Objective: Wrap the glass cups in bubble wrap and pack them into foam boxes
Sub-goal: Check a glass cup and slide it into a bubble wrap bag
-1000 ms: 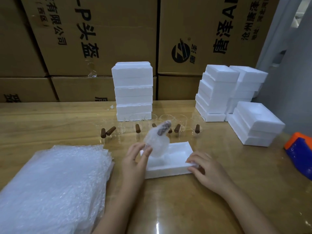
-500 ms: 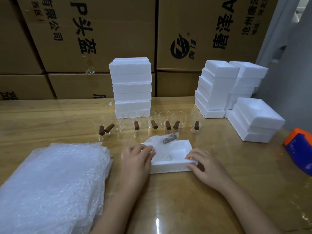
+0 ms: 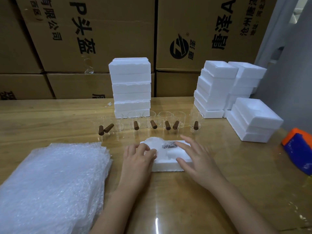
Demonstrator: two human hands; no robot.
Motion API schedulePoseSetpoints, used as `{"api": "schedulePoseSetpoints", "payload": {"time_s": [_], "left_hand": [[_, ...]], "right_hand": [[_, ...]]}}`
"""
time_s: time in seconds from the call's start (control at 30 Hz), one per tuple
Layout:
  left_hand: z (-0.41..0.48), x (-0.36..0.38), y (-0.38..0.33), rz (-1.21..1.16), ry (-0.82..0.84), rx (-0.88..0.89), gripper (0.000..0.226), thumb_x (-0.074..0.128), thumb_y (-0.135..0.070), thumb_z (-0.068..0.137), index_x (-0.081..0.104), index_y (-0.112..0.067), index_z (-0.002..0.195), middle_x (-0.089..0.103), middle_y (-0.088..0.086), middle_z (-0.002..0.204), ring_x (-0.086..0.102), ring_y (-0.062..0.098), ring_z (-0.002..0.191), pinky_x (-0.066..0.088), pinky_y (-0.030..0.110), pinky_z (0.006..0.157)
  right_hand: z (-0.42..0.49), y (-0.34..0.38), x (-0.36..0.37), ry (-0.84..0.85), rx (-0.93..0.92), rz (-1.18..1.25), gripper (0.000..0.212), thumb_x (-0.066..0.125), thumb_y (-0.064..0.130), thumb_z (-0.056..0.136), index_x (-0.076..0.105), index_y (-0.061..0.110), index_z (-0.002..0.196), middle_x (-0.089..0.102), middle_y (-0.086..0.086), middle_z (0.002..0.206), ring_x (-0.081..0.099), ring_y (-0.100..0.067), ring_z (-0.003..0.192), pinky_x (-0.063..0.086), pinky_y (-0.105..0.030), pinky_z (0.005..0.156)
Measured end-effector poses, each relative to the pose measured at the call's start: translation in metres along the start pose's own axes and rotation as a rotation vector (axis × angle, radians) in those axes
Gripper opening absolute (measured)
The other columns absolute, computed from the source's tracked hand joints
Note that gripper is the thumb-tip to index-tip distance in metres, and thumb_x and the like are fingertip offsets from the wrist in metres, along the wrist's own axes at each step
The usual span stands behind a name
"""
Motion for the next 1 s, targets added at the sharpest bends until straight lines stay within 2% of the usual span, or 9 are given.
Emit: {"api": "schedulePoseSetpoints", "payload": {"time_s": [0.1, 0.2, 0.3, 0.37, 0.5, 0.63, 0.77, 0.87, 1.0], "left_hand": [[-0.005, 0.003, 0.016, -0.199, 0.003, -0.187, 0.044, 0.078, -0.024, 0.076, 0.065, -0.021, 0.118, 0.055, 0.009, 0.123, 0.053, 0.031, 0.111, 0.041, 0.042, 0.092], [-0.011, 0.016, 0.033, -0.352, 0.103, -0.358, 0.077, 0.072, -0.045, 0.078, 0.039, -0.024, 0.143, 0.038, -0.002, 0.146, 0.035, 0.016, 0.132, 0.025, 0.034, 0.107], [-0.013, 0.021, 0.037, -0.514, 0.123, -0.417, 0.072, 0.061, -0.056, 0.081, 0.038, -0.027, 0.142, 0.044, -0.012, 0.142, 0.034, 0.009, 0.132, 0.023, 0.032, 0.11], [-0.01, 0.023, 0.035, -0.526, 0.13, -0.41, 0.063, 0.056, -0.051, 0.087, 0.039, -0.025, 0.142, 0.044, -0.011, 0.143, 0.034, 0.011, 0.134, 0.023, 0.034, 0.112], [-0.007, 0.03, 0.035, -0.505, 0.155, -0.401, 0.057, 0.058, -0.037, 0.091, 0.039, -0.021, 0.143, 0.044, -0.006, 0.145, 0.036, 0.014, 0.135, 0.026, 0.041, 0.112], [-0.008, 0.034, 0.034, -0.571, 0.149, -0.426, 0.059, 0.061, -0.034, 0.09, 0.039, -0.021, 0.143, 0.042, -0.01, 0.144, 0.035, 0.009, 0.134, 0.026, 0.037, 0.113], [-0.019, 0.034, 0.042, -0.667, 0.11, -0.542, 0.073, 0.064, -0.04, 0.086, 0.03, -0.021, 0.148, 0.031, -0.02, 0.14, 0.028, -0.001, 0.131, 0.025, 0.026, 0.109], [-0.022, 0.029, 0.044, -0.528, 0.101, -0.517, 0.062, 0.065, -0.04, 0.086, 0.046, -0.015, 0.14, 0.041, -0.006, 0.146, 0.036, 0.009, 0.135, 0.03, 0.038, 0.112], [-0.021, 0.026, 0.036, -0.42, 0.143, -0.449, 0.058, 0.061, -0.039, 0.088, 0.048, -0.012, 0.138, 0.037, 0.001, 0.15, 0.032, 0.014, 0.139, 0.027, 0.039, 0.114]], "right_hand": [[0.006, 0.012, 0.022, 0.119, -0.016, -0.066, 0.054, 0.042, 0.045, 0.098, 0.027, 0.032, 0.148, 0.013, 0.013, 0.157, 0.019, -0.005, 0.14, -0.003, -0.015, 0.108], [0.007, 0.017, 0.031, 0.135, -0.004, -0.123, 0.056, 0.037, 0.05, 0.098, 0.02, 0.035, 0.149, 0.007, 0.014, 0.158, 0.012, -0.008, 0.145, -0.007, -0.021, 0.112], [0.012, 0.018, 0.036, 0.15, -0.019, -0.194, 0.059, 0.032, 0.056, 0.096, 0.013, 0.04, 0.15, 0.002, 0.022, 0.157, 0.004, -0.012, 0.147, -0.002, -0.034, 0.116], [0.015, 0.018, 0.04, 0.182, -0.02, -0.18, 0.061, 0.031, 0.057, 0.096, 0.011, 0.039, 0.15, 0.001, 0.026, 0.156, 0.004, -0.011, 0.146, 0.004, -0.032, 0.116], [0.016, 0.018, 0.041, 0.178, -0.007, -0.147, 0.066, 0.037, 0.058, 0.093, 0.013, 0.036, 0.151, 0.015, 0.028, 0.154, 0.02, -0.01, 0.137, 0.02, -0.025, 0.109], [0.015, 0.018, 0.042, 0.181, -0.015, -0.165, 0.068, 0.038, 0.059, 0.092, 0.013, 0.036, 0.151, 0.017, 0.027, 0.153, 0.019, -0.011, 0.137, 0.013, -0.025, 0.109], [0.015, 0.017, 0.041, 0.189, -0.004, -0.171, 0.069, 0.039, 0.059, 0.092, 0.012, 0.034, 0.151, 0.011, 0.024, 0.156, 0.004, -0.01, 0.145, -0.003, -0.029, 0.115], [0.017, 0.022, 0.045, 0.199, -0.032, -0.193, 0.073, 0.038, 0.058, 0.092, 0.005, 0.031, 0.152, -0.001, 0.022, 0.157, -0.003, -0.004, 0.146, -0.011, -0.028, 0.115], [0.02, 0.023, 0.05, 0.213, -0.04, -0.147, 0.076, 0.043, 0.055, 0.092, 0.004, 0.029, 0.153, -0.001, 0.019, 0.158, -0.001, -0.001, 0.145, -0.003, -0.02, 0.113]]}}
Point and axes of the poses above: each hand's wrist, its own z-axis towards the middle knuckle, its own x-axis out of the palm, y = z × x, the point moved 8 cm from there along z, towards the middle knuckle
